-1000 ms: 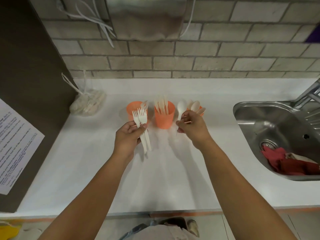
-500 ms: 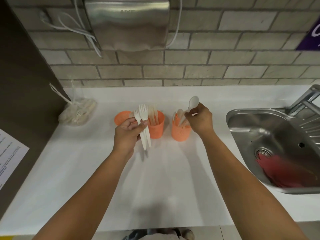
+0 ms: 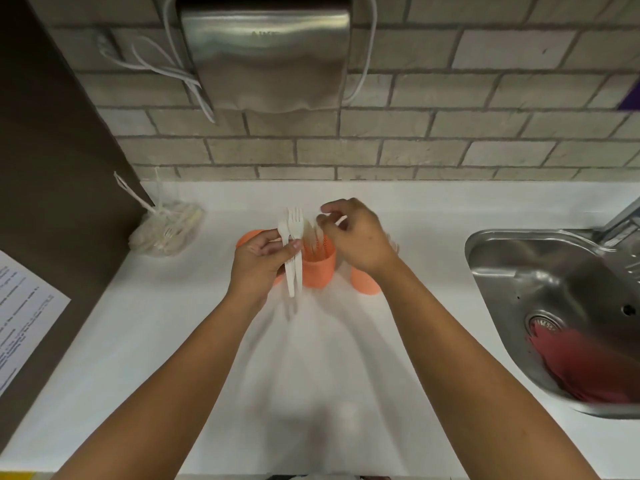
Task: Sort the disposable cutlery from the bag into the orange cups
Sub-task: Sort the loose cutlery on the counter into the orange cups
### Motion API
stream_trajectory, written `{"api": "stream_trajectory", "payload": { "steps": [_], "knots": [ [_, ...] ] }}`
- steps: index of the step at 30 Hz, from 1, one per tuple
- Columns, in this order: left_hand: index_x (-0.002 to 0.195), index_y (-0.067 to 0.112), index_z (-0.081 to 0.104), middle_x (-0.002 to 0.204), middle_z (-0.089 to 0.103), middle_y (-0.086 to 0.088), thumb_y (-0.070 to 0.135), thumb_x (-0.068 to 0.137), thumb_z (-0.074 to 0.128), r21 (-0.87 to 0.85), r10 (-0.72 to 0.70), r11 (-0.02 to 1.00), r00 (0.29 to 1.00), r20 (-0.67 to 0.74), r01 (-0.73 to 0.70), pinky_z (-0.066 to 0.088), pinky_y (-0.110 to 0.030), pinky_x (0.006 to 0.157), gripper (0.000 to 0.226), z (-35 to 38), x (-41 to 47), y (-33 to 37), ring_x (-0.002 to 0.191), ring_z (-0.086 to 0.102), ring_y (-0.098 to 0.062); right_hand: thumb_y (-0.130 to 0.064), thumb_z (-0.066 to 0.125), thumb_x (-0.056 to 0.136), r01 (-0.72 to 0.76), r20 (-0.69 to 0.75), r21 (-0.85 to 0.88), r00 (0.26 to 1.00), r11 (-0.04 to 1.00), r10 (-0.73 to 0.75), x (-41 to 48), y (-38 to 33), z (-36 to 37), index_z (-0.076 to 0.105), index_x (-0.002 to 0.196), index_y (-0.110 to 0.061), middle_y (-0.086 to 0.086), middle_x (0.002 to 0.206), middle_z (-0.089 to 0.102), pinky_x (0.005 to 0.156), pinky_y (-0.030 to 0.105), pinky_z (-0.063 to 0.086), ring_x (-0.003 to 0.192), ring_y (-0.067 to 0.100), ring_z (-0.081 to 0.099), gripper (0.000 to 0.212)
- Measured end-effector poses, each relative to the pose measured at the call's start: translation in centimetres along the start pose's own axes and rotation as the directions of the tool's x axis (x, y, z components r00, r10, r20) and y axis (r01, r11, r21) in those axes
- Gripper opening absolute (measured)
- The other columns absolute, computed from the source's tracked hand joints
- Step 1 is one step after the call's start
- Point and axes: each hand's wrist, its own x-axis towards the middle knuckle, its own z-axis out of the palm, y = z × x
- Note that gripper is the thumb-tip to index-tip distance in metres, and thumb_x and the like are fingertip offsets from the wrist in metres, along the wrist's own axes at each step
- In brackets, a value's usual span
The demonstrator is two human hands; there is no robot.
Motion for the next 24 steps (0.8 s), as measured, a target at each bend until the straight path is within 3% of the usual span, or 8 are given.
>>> {"api": "stream_trajectory", "payload": {
  "steps": [4,9,12,16,18,21,24],
  "knots": [
    [0.114,0.008,0.075,0.092,0.077,-0.01,0.003,0.087,0.08,0.033,0.036,0.999,0.999,0.024,-0.037,0.062,-0.029,0.074,0.028,-0.8,0.6,0.9,0.08,0.075,-0.017,-0.023,0.069,0.094,-0.038,0.051,0.065,0.998,0.997,0.034,1.0,-1.9,2.7,0.073,0.105,-0.013,-0.001,0.096,0.071,0.08,0.022,0.05,0.08,0.01,0.065,0.016],
    [0.108,0.013,0.075,0.084,0.08,-0.001,0.001,0.091,0.075,0.096,0.068,0.993,0.995,0.075,-0.075,0.063,-0.029,0.077,0.02,-2.5,1.5,1.4,0.08,0.076,-0.014,-0.015,0.071,0.092,-0.088,0.03,0.175,0.996,0.981,0.083,1.6,-2.8,5.2,0.071,0.094,-0.016,-0.001,0.077,0.067,0.076,0.034,0.057,0.075,0.027,0.071,0.003],
    [0.114,0.005,0.072,0.094,0.081,-0.007,0.005,0.101,0.064,0.102,0.065,0.992,0.993,0.097,-0.075,0.062,-0.031,0.079,0.016,-3.5,2.1,1.9,0.088,0.077,-0.019,-0.011,0.067,0.093,-0.08,0.044,0.182,0.996,0.98,0.073,2.0,-3.2,5.9,0.072,0.092,-0.019,-0.004,0.076,0.067,0.071,0.03,0.056,0.07,0.023,0.071,0.009],
    [0.111,0.006,0.075,0.105,0.079,-0.019,0.01,0.102,0.063,0.151,0.099,0.982,0.992,0.076,-0.109,0.055,-0.048,0.095,0.016,-5.1,3.9,2.3,0.1,0.073,-0.036,-0.008,0.064,0.093,-0.057,0.054,0.223,0.997,0.973,0.047,3.0,-4.0,6.6,0.071,0.085,-0.031,-0.002,0.083,0.072,0.078,0.042,0.062,0.071,0.024,0.075,0.025],
    [0.11,0.01,0.076,0.104,0.08,-0.015,0.011,0.098,0.068,0.185,0.124,0.974,0.991,0.053,-0.132,0.055,-0.044,0.098,0.014,-5.7,4.7,2.6,0.101,0.075,-0.034,-0.006,0.064,0.094,-0.057,0.046,0.232,0.998,0.971,0.047,3.5,-4.5,7.0,0.072,0.089,-0.025,0.001,0.084,0.072,0.071,0.032,0.061,0.067,0.022,0.074,0.022],
    [0.107,0.019,0.076,0.1,0.081,-0.006,0.01,0.093,0.075,0.23,0.177,0.957,0.984,0.007,-0.174,0.055,-0.038,0.09,0.017,-6.1,5.8,3.5,0.091,0.074,-0.019,-0.005,0.063,0.096,-0.046,0.025,0.223,0.999,0.974,0.041,4.5,-5.3,7.5,0.068,0.089,-0.022,0.001,0.082,0.067,0.058,0.013,0.047,0.058,0.014,0.069,0.019],
    [0.103,0.019,0.075,0.096,0.079,-0.005,0.012,0.091,0.079,0.289,0.231,0.936,0.97,-0.07,-0.202,0.058,-0.038,0.084,0.015,-6.8,7.0,4.1,0.079,0.073,-0.014,-0.005,0.063,0.096,-0.027,-0.003,0.2,1.0,0.979,0.028,5.5,-5.8,8.3,0.066,0.088,-0.022,0.005,0.087,0.065,0.057,0.012,0.045,0.062,0.018,0.071,0.019]
  ]
}}
